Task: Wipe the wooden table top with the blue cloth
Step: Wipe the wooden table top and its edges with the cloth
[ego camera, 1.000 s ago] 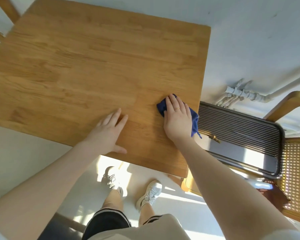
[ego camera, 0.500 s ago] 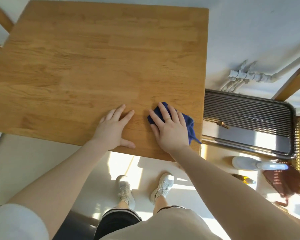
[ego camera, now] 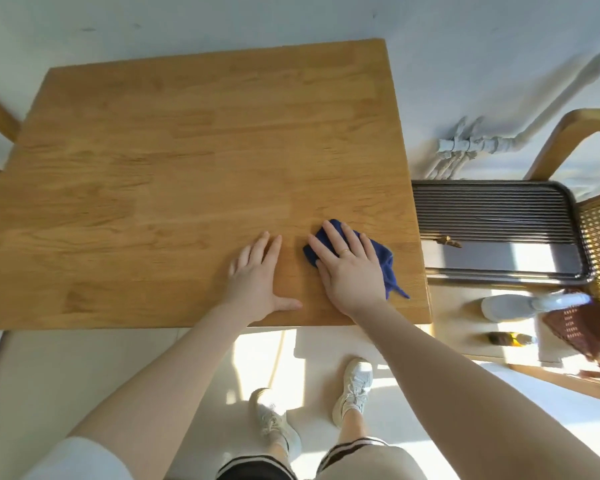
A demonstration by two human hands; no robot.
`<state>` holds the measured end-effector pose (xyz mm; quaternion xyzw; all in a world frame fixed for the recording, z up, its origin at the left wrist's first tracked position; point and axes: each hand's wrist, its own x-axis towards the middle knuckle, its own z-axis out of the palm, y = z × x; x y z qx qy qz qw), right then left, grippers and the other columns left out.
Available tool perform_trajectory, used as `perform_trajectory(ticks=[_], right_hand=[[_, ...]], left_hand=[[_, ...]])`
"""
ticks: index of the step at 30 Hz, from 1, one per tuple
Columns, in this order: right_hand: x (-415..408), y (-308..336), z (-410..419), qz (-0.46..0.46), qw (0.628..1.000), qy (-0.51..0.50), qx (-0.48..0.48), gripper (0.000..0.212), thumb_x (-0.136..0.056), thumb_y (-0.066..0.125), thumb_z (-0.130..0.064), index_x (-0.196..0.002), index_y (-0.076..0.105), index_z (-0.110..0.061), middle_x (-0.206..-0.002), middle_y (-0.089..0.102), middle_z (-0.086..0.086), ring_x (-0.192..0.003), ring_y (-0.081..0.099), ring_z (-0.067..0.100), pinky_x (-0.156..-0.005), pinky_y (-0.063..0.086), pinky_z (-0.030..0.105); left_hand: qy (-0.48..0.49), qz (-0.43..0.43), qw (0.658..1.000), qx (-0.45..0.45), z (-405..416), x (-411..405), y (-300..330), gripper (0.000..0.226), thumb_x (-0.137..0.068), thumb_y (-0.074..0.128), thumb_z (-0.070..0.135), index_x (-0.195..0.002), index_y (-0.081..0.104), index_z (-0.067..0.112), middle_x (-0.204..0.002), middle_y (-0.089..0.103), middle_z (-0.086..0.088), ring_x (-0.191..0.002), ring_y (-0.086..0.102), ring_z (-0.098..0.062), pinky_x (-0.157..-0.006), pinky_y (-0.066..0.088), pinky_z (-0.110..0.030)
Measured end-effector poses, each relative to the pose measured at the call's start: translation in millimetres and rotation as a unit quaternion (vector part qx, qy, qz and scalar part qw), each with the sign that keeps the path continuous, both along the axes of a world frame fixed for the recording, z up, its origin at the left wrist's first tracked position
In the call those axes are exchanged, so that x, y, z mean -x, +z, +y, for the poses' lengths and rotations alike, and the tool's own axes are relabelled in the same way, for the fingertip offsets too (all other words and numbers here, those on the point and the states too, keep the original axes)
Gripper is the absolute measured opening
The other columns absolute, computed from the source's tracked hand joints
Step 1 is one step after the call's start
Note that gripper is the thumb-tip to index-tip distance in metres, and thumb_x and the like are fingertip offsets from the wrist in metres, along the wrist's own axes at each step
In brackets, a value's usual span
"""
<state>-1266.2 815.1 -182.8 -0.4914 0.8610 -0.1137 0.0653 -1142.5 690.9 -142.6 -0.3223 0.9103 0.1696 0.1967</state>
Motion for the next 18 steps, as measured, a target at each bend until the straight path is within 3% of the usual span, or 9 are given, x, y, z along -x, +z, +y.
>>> perform_trajectory(ticks=[3,8,10,13,15,18], right_hand=[[-11.4,1.3,-41.4,-0.025,0.999,-0.042,-0.010,0.043,-0.098,0.032,-0.032,-0.140,0.035,-0.029,-0.152,0.029,0.004,-0.140,0.021,0.032,-0.113,0.016,0.046],[-76.4,-2.7,3.7,0.032,0.994,0.102,-0.007,0.044,-0.093,0.035,-0.036,-0.137,0.041,-0.029,-0.145,0.041,0.003,-0.133,0.038,0.031,-0.107,0.031,0.046],[-79.6,-7.2,10.9,0.039,0.989,0.140,-0.013,0.045,-0.091,0.041,-0.035,-0.136,0.041,-0.030,-0.145,0.042,0.003,-0.132,0.039,0.030,-0.104,0.036,0.045],[-57.0,-6.6,-9.8,0.045,0.986,0.162,-0.004,0.042,-0.093,0.033,-0.035,-0.133,0.045,-0.030,-0.143,0.044,0.003,-0.130,0.042,0.029,-0.102,0.037,0.045],[-40.5,-4.1,-29.9,0.031,0.990,0.137,0.001,0.043,-0.093,0.029,-0.035,-0.133,0.045,-0.030,-0.144,0.043,0.004,-0.131,0.040,0.030,-0.105,0.033,0.045],[-32.8,-1.5,-57.8,0.013,1.000,0.010,0.002,0.046,-0.093,0.026,-0.037,-0.135,0.043,-0.028,-0.145,0.041,0.006,-0.133,0.036,0.033,-0.107,0.030,0.047]], left_hand=[[0.024,0.043,0.995,-0.084,-14.5,-13.3,8.5,0.115,-0.070,0.073,0.055,-0.149,-0.007,0.030,-0.157,-0.014,0.010,-0.144,-0.004,-0.020,-0.115,0.012,-0.043],[-0.037,0.010,0.999,-0.017,-41.8,-58.6,18.2,0.112,-0.073,0.070,0.056,-0.149,-0.007,0.029,-0.157,-0.016,0.007,-0.144,-0.006,-0.021,-0.115,0.010,-0.044],[-0.012,-0.016,1.000,0.005,-53.7,-72.2,16.6,0.114,-0.071,0.067,0.061,-0.150,-0.008,0.027,-0.157,-0.015,0.004,-0.145,-0.004,-0.024,-0.115,0.011,-0.045],[0.070,-0.028,0.997,0.009,-69.5,-84.1,13.4,0.116,-0.068,0.064,0.068,-0.150,-0.007,0.026,-0.158,-0.013,-0.002,-0.145,-0.002,-0.029,-0.115,0.013,-0.047],[0.078,-0.035,0.996,0.008,-75.6,-87.7,9.3,0.116,-0.067,0.061,0.071,-0.150,-0.007,0.028,-0.158,-0.015,-0.002,-0.145,-0.004,-0.029,-0.115,0.012,-0.048],[0.040,-0.056,0.997,0.028,-78.8,-92.5,2.7,0.114,-0.068,0.057,0.075,-0.150,-0.008,0.029,-0.157,-0.018,0.000,-0.145,-0.006,-0.028,-0.115,0.010,-0.047]])
